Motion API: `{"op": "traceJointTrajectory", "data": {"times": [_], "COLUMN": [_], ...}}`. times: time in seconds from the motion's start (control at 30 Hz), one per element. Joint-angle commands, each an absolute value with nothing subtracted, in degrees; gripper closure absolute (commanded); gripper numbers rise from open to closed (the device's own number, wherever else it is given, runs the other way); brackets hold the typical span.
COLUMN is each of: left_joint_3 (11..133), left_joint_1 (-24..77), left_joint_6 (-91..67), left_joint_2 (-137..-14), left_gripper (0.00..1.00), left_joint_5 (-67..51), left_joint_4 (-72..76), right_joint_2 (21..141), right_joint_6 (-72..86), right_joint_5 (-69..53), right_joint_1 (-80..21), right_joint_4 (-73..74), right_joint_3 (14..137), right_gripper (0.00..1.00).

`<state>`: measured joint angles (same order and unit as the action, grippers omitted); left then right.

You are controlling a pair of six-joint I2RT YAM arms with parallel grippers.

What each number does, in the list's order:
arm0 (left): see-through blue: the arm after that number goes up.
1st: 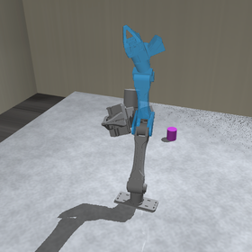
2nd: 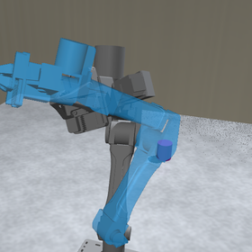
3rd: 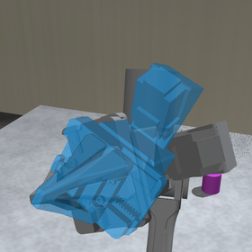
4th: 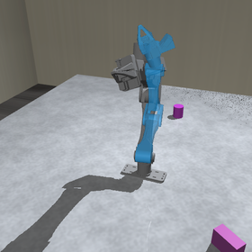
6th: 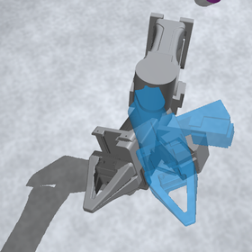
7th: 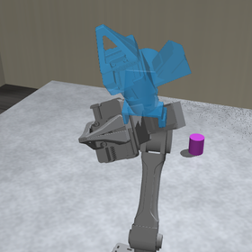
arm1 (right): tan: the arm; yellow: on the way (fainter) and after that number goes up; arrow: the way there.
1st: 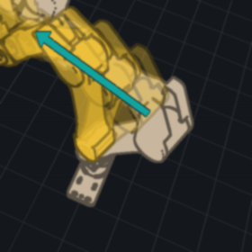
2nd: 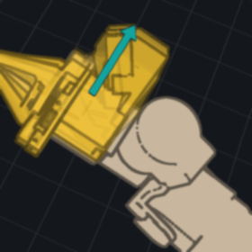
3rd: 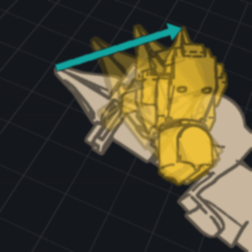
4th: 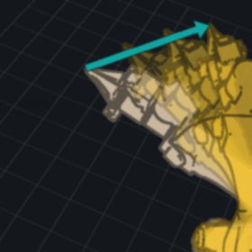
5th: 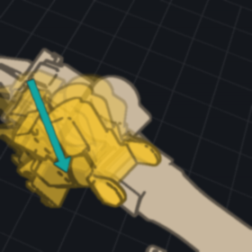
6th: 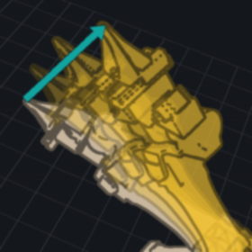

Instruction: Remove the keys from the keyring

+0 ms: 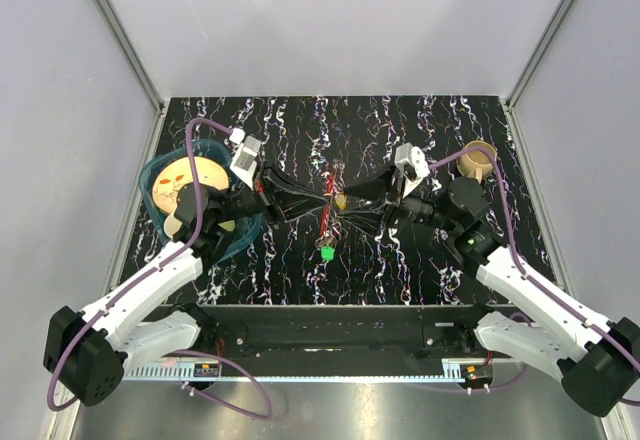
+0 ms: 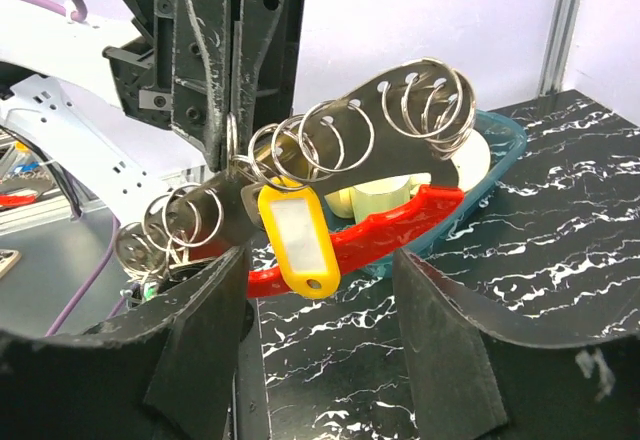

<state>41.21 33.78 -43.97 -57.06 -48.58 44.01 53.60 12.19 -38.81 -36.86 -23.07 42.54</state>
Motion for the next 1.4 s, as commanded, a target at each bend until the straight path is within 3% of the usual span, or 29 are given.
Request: {"op": "traceJointTrajectory", "data": {"times": [0.0, 0.17, 0.2, 0.3, 0.47, 1.0, 1.37], "left_joint_3": [40.9, 39.6, 39.5, 39.0, 38.4, 37.7, 33.8], "left_joint_1": [32.6, 31.6, 31.4, 31.0, 30.7, 30.2, 30.1], "left_joint_6": [-46.9, -49.0, -49.4, -49.7, -49.9, -48.3, -43.4], "left_joint_2": [-57.2, -58.2, -58.4, -58.6, -58.7, -57.7, -55.5], "left_gripper": [1.00, 1.00, 1.00, 1.00, 1.00, 1.00, 1.00], "left_joint_5": [-46.5, -46.4, -46.3, -45.9, -45.4, -44.3, -37.3], "left_joint_4": [53.2, 57.2, 57.5, 58.3, 58.5, 57.5, 54.6], "right_joint_2": [55.5, 55.5, 55.2, 55.3, 55.5, 58.7, 61.6], "right_joint_6": [15.6, 16.2, 15.8, 14.4, 14.9, 17.6, 18.7], "right_joint_5": [-42.6, -42.3, -41.6, -40.9, -41.8, -45.4, -37.2], "right_joint_1": [-37.2, -37.4, -37.4, -37.4, -37.4, -38.1, -39.9], "right_joint_4": [-31.7, -32.2, -31.6, -29.5, -30.1, -35.9, -38.5], "right_joint_3": [44.6, 43.8, 43.7, 44.3, 43.9, 39.9, 39.6], "right_gripper": [0.36, 0.41, 0.47, 0.77, 1.00, 1.00, 1.00]}}
